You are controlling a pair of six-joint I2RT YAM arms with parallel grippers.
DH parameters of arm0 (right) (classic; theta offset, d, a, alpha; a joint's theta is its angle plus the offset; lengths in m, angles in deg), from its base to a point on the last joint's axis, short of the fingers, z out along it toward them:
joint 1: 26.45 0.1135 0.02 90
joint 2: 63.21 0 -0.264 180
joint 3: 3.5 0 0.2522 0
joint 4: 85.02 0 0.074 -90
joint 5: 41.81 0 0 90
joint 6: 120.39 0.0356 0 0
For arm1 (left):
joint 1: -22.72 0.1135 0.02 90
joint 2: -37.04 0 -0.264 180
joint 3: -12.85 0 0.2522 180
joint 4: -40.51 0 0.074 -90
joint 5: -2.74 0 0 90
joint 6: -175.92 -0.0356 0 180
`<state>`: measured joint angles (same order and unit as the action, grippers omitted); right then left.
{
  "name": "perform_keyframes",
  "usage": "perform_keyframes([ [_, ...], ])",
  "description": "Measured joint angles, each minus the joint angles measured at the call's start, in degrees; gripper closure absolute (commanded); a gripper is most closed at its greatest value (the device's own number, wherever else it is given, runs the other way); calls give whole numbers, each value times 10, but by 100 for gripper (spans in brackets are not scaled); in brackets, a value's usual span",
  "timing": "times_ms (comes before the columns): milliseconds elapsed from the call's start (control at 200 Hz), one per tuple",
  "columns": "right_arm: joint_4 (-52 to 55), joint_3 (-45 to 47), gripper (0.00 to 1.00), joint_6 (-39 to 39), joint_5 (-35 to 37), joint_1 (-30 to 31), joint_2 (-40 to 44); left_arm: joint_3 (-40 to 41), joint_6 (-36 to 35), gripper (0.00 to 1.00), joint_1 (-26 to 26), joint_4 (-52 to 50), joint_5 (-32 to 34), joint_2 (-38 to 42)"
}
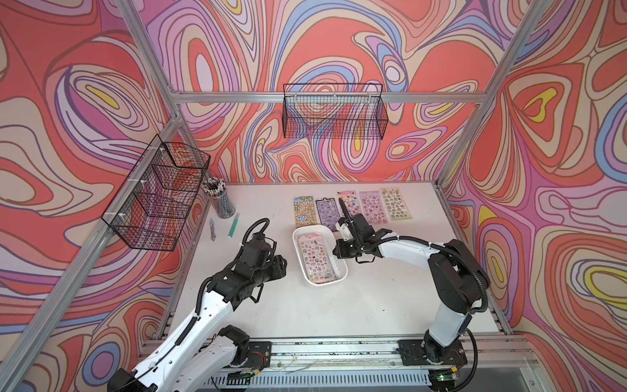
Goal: Take the stickers out of the storage box
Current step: Adjust the storage box at the center of the board.
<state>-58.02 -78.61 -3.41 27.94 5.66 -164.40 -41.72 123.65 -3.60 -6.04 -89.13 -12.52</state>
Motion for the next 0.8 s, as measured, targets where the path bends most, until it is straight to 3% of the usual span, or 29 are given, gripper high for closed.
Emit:
perform_keyframes([
  [185,-76,52,100,35,-59,-21,27,-5,0,46,0,0,0,10],
  [320,-81,56,100,40,-61,-20,30,-7,0,47,0,-1,0,11],
  [591,42,21,100,11,83,-19,83,-26,2,48,-10,-2,0,5],
  [801,96,24,99,-4,151,-20,104,-61,4,50,-81,16,20,-68],
])
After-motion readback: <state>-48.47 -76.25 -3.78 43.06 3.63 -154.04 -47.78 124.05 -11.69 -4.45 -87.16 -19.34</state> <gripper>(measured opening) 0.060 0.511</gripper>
